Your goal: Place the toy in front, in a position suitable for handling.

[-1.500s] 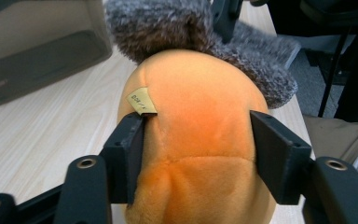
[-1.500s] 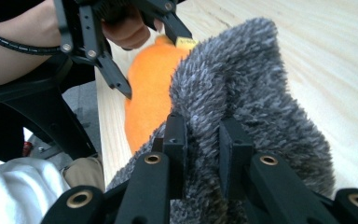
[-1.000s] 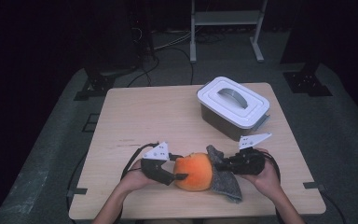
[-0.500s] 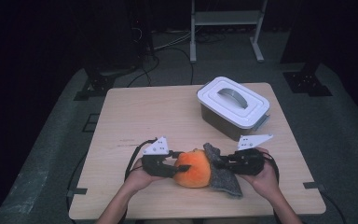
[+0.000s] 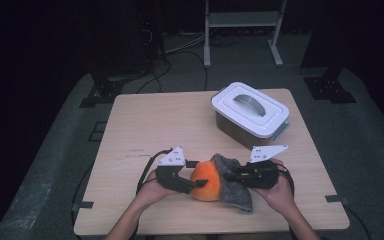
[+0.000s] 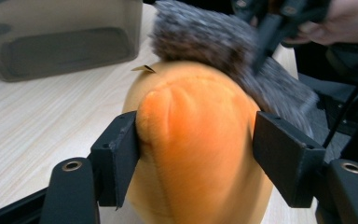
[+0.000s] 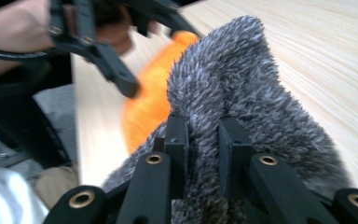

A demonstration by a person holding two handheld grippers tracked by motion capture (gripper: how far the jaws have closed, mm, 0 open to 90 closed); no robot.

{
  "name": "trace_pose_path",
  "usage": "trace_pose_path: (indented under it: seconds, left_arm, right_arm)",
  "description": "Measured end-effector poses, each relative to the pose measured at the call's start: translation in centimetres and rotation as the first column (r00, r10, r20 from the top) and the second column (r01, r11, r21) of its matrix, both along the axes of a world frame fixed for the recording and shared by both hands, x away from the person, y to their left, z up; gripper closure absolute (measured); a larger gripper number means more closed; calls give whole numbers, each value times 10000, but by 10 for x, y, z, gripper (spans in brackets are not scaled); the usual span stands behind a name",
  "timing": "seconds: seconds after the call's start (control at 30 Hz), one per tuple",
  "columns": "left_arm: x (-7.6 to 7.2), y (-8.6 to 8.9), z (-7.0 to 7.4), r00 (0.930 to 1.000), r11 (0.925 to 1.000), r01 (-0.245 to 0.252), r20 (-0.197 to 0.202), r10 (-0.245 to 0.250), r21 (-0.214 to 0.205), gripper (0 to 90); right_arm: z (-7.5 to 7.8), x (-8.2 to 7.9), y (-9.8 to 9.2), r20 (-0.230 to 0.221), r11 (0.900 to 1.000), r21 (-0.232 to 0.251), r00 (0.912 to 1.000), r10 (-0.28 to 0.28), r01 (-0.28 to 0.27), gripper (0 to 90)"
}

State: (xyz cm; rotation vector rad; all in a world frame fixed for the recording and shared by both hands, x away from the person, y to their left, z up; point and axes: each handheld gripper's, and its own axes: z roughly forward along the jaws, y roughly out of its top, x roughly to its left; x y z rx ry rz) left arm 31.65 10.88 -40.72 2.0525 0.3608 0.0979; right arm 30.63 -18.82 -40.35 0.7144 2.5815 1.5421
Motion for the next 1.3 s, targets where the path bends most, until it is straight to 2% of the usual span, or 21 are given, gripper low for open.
trace_pose_path:
  seconds: [0.1,0.17,0.23,0.33,0.43,0.53,0.57,0.6,0.63,0.7,0.77,0.8,0.87,0.93,1.07,1.2,1.3]
  left_arm:
    - [-1,-1,-1,9998,10000,-85,187,85,-17,465]
    - [0,-1,-1,9994,9993,-334,37,335,-174,497]
    - [1,-2,-1,9984,9979,-565,-76,563,-306,505]
    - [1,-4,-1,9963,9957,-848,-153,843,-373,513]
    - [2,-2,-1,9942,9938,-1061,-223,1054,-322,528]
    - [5,2,-2,9934,9933,-1045,-520,1020,-484,512]
    - [6,3,-2,9930,9936,-965,-736,922,-583,476]
    - [8,3,-2,9930,9947,-799,-918,738,-651,403]
    - [8,3,-2,9941,9955,-704,-872,648,-629,342]
    - [6,2,-1,9953,9961,-672,-734,630,-565,340]
    - [4,0,-1,9966,9961,-748,-367,731,-462,428]
    - [3,0,-1,9967,9959,-752,-330,736,-511,469]
    - [2,-3,0,9960,9946,-843,-330,825,-603,519]
    - [1,-7,1,9955,9937,-906,-340,885,-666,525]
    - [1,-7,-1,9944,9933,-1016,-342,998,-559,523]
    - [3,-3,-3,9932,9921,-1124,-374,1105,-550,513]
    - [4,-4,-3,9935,9923,-1098,-372,1078,-572,509]
  right_arm:
    - [-2,2,-5,-175,9999,95,9998,-123,125,754]
    - [4,-2,-3,52,9998,193,9999,-101,100,754]
    - [11,-7,1,253,9981,560,9994,237,-251,755]
    - [15,-15,12,383,9943,695,9962,781,-806,754]
    - [9,-14,17,360,9963,219,9959,825,-833,755]
    - [2,-8,12,243,9985,43,9982,543,-544,757]
    - [2,-7,10,189,9991,48,9990,415,-416,757]
    - [1,-5,8,169,9995,38,9994,317,-318,757]
    - [1,-4,6,191,9999,-31,9997,167,-166,756]
    - [1,-2,2,151,10000,43,9999,-25,24,756]
    - [3,-3,2,227,9999,87,9997,-75,73,756]
    - [5,-5,2,298,9999,156,9996,3,-7,757]
    - [10,-11,6,514,9991,332,9983,258,-275,758]
    - [14,-16,13,637,9968,484,9962,602,-633,758]
    - [10,-18,23,688,9958,124,9936,896,-906,757]
    - [5,-12,17,440,9971,9,9961,760,-762,758]
    - [7,-10,9,468,9990,201,9981,390,-400,758]
